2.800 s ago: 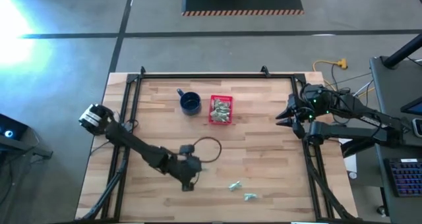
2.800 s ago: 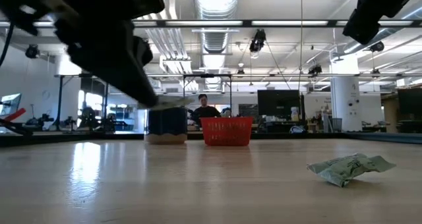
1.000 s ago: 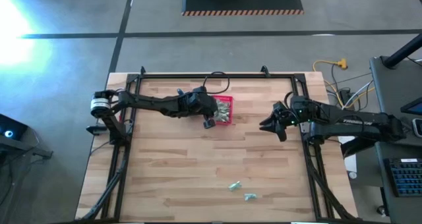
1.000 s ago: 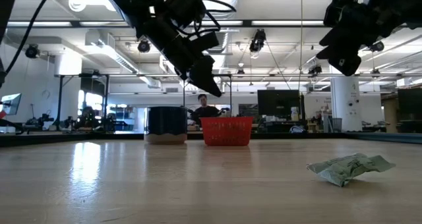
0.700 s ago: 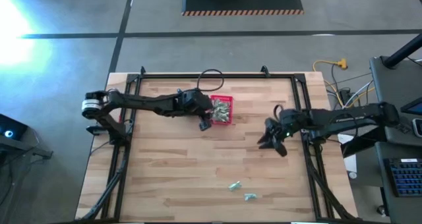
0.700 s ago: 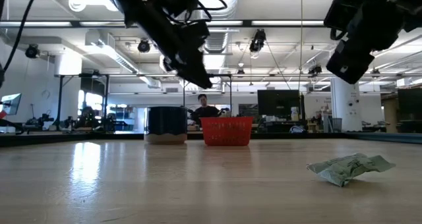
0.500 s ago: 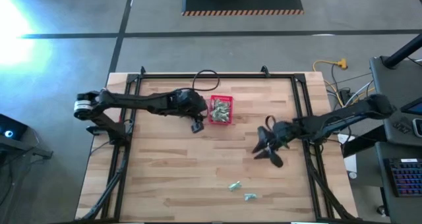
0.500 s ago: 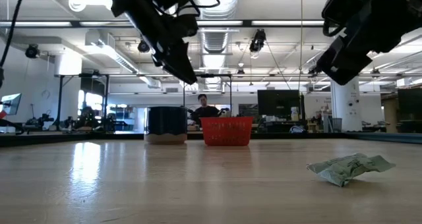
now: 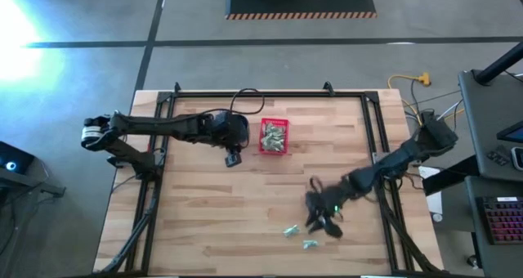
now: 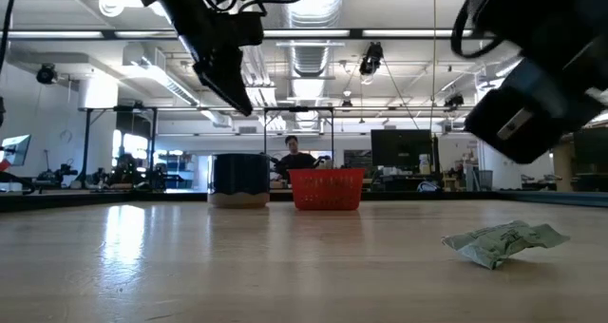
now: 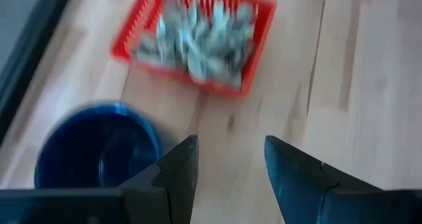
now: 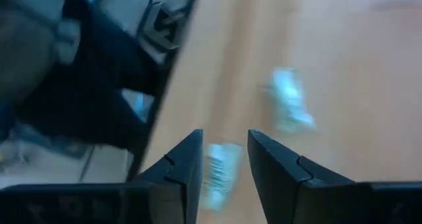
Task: Pick and place Stevia / Truvia into bins
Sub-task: Put the stevia packet into the basket
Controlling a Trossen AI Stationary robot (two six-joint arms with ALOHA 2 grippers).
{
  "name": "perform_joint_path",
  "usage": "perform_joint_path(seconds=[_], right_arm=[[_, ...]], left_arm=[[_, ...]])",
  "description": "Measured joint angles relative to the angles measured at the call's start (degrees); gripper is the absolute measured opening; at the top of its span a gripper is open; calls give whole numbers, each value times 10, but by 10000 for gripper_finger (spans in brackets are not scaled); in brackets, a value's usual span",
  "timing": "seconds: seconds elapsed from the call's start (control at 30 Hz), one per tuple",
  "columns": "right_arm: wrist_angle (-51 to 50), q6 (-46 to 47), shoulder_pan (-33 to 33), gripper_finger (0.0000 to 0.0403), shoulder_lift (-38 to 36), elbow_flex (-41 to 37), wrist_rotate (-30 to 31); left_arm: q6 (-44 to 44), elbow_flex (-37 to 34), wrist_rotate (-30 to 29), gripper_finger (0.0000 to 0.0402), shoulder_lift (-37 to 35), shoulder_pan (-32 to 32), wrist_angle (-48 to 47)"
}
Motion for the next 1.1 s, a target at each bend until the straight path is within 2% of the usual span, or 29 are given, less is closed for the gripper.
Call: perform_joint_path(seconds=[0.07,0.2,0.37,0.57,0.77,1.1], right_arm=[[-16,-10,38,108,25,34,27],[-162,-15,98,95,65,113,114],[-269,9,146,78,90,179,211],[-278,34,173,68,110,209,219],[-376,73,183,69,137,239,233],[-371,70,185,70,182,256,229]], left_arm=[[0,-1,0,157,-1,0,-21],[4,-6,0,157,-5,0,-46],[5,-16,0,157,-6,0,-28],[1,-32,1,158,-6,0,11],[0,-33,2,158,-6,-2,22],[-1,-33,3,158,-5,-12,28]])
